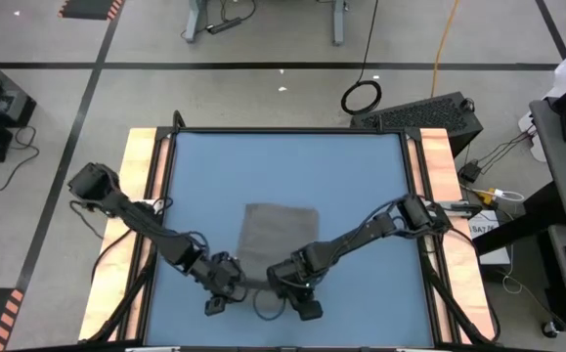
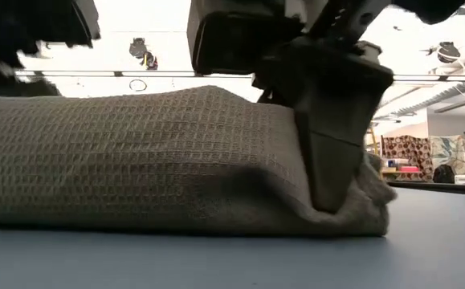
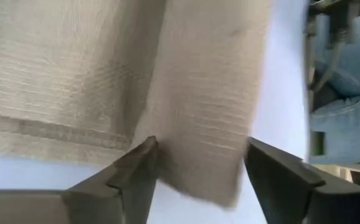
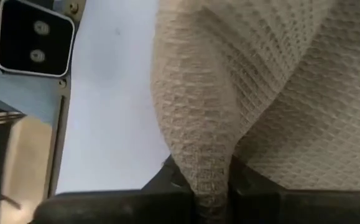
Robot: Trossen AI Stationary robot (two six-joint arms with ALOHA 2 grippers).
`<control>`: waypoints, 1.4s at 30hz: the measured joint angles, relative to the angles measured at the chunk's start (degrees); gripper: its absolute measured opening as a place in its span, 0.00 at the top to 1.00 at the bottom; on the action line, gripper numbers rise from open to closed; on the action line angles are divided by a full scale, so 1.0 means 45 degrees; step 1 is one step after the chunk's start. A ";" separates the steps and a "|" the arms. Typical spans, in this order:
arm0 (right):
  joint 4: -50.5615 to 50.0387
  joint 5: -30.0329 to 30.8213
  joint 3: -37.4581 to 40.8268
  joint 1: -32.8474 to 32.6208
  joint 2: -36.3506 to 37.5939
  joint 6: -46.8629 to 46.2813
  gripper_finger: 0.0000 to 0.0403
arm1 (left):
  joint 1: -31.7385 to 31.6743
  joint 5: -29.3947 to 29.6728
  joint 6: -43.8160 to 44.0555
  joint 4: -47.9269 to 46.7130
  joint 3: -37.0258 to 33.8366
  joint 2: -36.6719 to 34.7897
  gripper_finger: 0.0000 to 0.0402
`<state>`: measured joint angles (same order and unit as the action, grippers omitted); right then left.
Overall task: Roll towel
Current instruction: Roll the gray towel
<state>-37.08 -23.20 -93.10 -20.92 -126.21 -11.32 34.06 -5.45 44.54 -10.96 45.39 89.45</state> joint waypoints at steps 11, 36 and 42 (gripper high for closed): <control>0.0127 -0.1393 0.0005 0.0939 -0.0002 0.0335 0.97 | 0.3193 0.6615 -0.2847 0.2022 0.0029 -0.0929 0.37; -0.0511 -0.1924 0.0005 0.1495 0.0000 0.0691 0.97 | 0.3935 0.9450 -0.3314 0.1280 0.0175 0.1705 0.03; -0.0477 -0.1912 0.0005 0.1490 0.0000 0.0691 0.97 | 0.3533 0.9098 -0.2338 -0.0587 0.0142 0.1858 0.03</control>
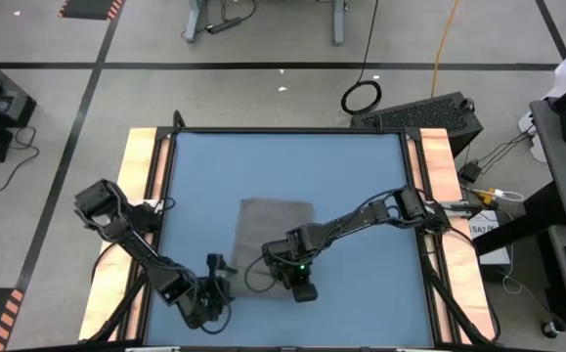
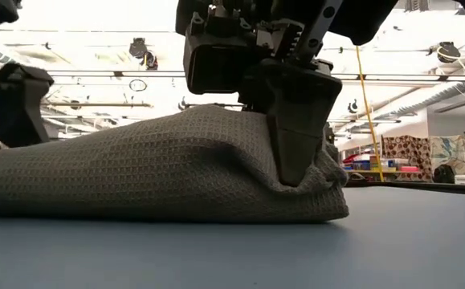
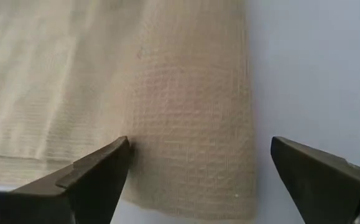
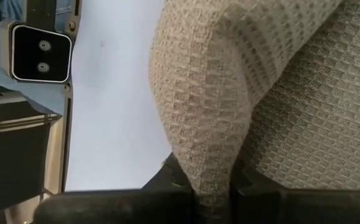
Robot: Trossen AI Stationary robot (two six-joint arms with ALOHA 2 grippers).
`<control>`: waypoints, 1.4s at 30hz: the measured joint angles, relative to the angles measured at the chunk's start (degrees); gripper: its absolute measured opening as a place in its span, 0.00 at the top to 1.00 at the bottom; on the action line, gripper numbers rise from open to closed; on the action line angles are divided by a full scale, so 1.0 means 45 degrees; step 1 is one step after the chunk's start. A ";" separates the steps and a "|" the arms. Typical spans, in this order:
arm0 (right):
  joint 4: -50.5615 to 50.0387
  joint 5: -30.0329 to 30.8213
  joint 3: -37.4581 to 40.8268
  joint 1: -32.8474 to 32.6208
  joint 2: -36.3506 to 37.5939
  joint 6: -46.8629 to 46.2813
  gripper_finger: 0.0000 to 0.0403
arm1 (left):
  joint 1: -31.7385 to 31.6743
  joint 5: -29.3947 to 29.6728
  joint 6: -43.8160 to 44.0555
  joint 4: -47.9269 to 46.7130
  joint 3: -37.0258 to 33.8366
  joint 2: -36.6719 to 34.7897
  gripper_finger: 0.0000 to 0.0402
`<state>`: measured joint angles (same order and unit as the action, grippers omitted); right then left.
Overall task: Roll towel
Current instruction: Roll the gray towel
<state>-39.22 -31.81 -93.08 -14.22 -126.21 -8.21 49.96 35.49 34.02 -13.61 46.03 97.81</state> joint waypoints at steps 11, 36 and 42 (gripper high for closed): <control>-0.0037 0.1051 0.0000 -0.0038 0.0019 -0.0944 0.90 | -0.0909 -0.1722 -0.0171 0.0525 -0.0001 0.0784 0.24; -0.0355 1.4215 -0.0015 -0.6003 0.2259 -0.3489 0.45 | -0.3481 -0.8055 -0.0088 0.0645 -0.0060 -0.0371 0.87; 0.0063 1.6396 -0.0015 -0.6222 0.1119 -0.4044 0.35 | -0.3938 -0.9049 -0.0306 0.0787 -0.0060 -0.0366 0.88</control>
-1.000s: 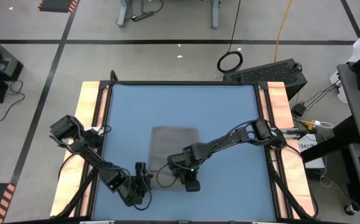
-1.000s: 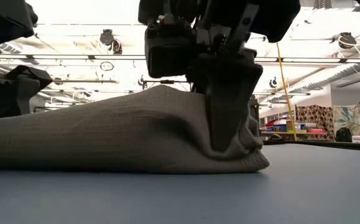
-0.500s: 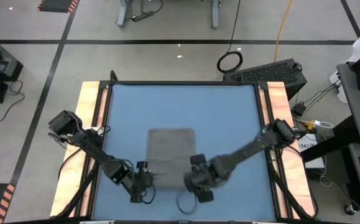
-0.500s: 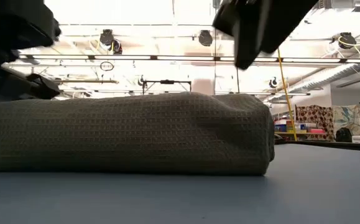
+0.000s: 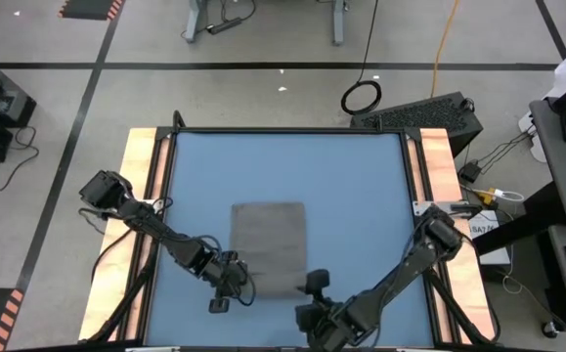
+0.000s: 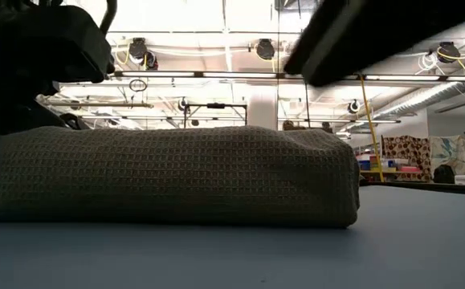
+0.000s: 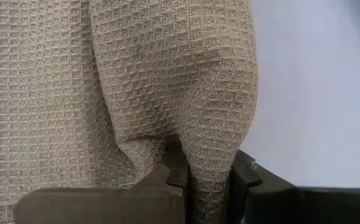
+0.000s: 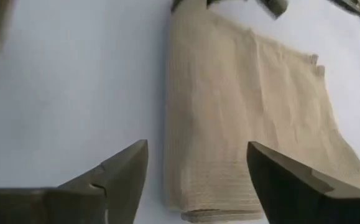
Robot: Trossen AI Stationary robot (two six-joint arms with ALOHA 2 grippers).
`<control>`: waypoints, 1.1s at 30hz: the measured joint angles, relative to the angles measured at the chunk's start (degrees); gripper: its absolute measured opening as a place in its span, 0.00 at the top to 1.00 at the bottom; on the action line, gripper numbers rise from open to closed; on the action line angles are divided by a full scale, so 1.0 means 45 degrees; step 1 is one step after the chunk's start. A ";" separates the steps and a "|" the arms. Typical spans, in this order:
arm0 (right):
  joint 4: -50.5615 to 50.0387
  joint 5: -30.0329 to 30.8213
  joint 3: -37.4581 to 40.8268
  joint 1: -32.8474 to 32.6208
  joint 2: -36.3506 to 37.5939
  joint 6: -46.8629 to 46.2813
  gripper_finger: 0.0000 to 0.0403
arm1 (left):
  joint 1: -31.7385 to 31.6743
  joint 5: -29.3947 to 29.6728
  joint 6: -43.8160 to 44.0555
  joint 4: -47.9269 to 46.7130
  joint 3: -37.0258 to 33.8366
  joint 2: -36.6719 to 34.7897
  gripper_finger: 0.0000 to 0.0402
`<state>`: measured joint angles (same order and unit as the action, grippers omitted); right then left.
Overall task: Roll towel
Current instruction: Roll the gray towel
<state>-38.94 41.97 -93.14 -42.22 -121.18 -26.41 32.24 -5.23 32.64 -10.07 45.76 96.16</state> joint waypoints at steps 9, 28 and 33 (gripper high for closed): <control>-0.0727 -0.0465 0.0004 0.0919 -0.1226 -0.0968 0.23 | 0.0069 0.0044 0.0346 0.0019 0.0000 0.0005 0.87; -0.0516 -0.6970 -0.0053 0.2899 -0.1312 -0.0937 0.53 | 0.0550 0.2172 0.0298 0.0055 0.0010 0.0019 0.84; -0.0557 -0.8632 -0.0041 0.3640 -0.1302 -0.0544 0.73 | 0.0847 0.3180 0.0613 -0.0071 0.0005 -0.0075 0.74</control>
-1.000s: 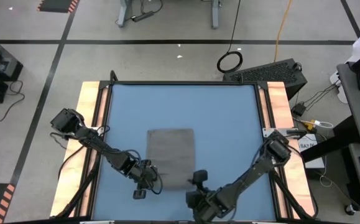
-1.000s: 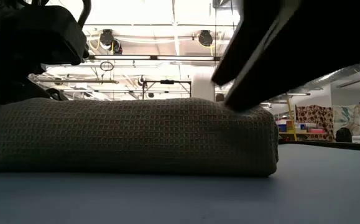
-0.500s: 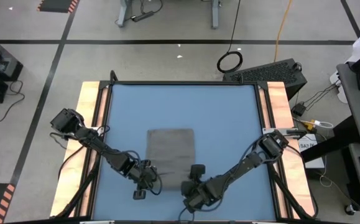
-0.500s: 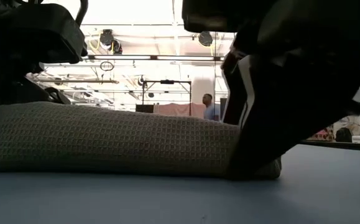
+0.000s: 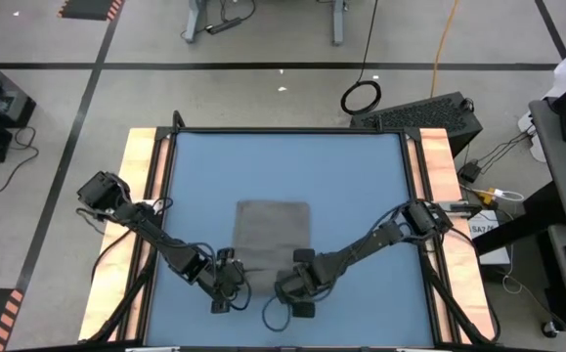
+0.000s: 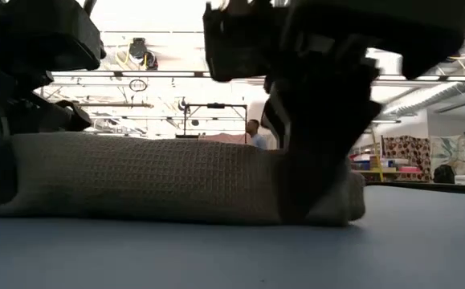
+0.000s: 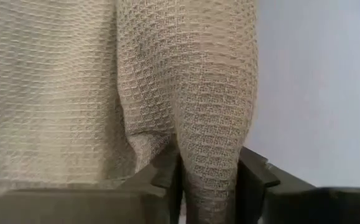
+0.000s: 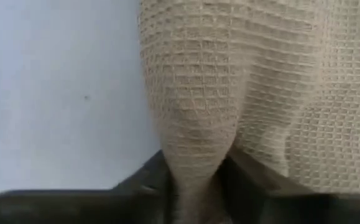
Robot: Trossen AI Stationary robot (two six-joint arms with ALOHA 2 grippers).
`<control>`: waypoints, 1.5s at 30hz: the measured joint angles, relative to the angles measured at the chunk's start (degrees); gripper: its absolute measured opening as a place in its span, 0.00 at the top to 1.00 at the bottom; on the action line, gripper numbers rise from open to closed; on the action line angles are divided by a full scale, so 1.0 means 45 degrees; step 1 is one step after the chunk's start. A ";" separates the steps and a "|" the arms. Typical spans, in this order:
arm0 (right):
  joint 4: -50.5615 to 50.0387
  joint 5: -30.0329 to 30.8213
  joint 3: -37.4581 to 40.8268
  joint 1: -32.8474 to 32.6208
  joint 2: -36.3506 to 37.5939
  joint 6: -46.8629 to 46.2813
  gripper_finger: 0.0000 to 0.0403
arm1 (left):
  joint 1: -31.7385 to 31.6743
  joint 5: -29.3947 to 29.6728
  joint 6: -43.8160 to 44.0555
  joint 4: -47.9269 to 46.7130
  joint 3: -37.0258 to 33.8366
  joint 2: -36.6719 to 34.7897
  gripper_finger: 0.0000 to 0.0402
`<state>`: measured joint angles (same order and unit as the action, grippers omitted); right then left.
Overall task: Roll towel
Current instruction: Roll the gray towel
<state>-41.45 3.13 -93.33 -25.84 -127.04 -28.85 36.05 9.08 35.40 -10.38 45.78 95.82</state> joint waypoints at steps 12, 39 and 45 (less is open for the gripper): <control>0.0757 -0.3324 0.0029 0.0765 0.0000 0.0063 0.93 | 0.0708 0.0116 0.0384 -0.1879 -0.0019 -0.2620 0.48; 0.1358 -0.6296 0.0070 0.1844 0.0587 0.0105 0.96 | 0.3570 0.6304 -0.0524 0.1767 -0.0034 -0.0202 0.06; 0.1364 -0.6122 0.0060 0.1824 0.0591 0.0045 0.96 | 0.3478 0.4711 -0.0137 0.1830 -0.0029 -0.0202 0.06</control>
<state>-35.31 -24.41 -93.06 -17.63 -124.38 -28.65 51.70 30.28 34.78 -2.15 45.65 94.91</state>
